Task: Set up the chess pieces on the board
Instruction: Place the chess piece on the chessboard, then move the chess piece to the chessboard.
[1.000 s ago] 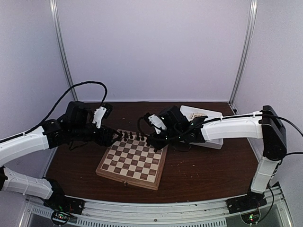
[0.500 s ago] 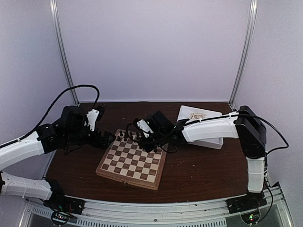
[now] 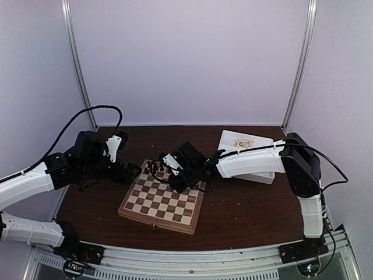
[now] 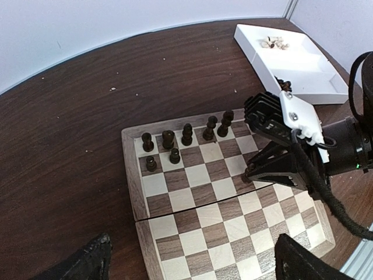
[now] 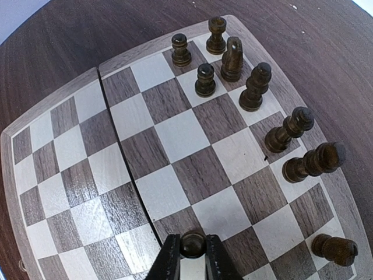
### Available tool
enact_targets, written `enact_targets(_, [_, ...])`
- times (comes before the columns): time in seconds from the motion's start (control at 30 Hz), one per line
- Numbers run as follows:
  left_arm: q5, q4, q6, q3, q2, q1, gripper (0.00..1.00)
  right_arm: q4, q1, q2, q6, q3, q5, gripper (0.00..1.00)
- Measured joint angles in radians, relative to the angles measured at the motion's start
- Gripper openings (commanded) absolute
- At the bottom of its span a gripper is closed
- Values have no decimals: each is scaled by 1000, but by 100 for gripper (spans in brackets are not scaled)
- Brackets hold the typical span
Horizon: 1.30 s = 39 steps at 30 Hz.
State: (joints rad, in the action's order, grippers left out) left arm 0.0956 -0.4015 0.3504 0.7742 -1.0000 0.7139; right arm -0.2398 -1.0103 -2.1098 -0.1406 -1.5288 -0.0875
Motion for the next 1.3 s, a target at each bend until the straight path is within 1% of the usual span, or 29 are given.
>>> enact_targets(0.1, [0, -5, 0, 0, -2, 0, 98, -2, 0, 0, 8, -1, 2, 32])
enact_targets(0.2, [0, -20, 0, 0, -10, 0, 98, -3, 0, 0, 5, -1, 7, 36])
enact_targets(0.33, [-2, -35, 0, 7, -39, 0, 97, -4, 0, 8, 5, -1, 15, 36])
enact_targets(0.53, [-39, -76, 0, 60, -109, 0, 89, -14, 0, 82, -1, 21, 31, 34])
enact_targets(0.73, [-127, -125, 0, 175, -227, 0, 79, -20, 10, 230, -26, 115, 50, 33])
enact_targets(0.87, [-176, -156, 0, 245, -309, 2, 75, -41, 26, 269, -49, 158, 53, 32])
enact_targets(0.97, [-192, -194, 0, 313, -386, 13, 67, -73, 43, 269, -62, 172, 55, 32])
enact_targets(1.17, [-205, -241, -2, 408, -507, 44, 67, -120, 61, 246, -90, 174, 55, 32])
enact_targets(1.3, [-205, -259, -2, 428, -541, 58, 67, -141, 68, 212, -103, 173, 55, 31])
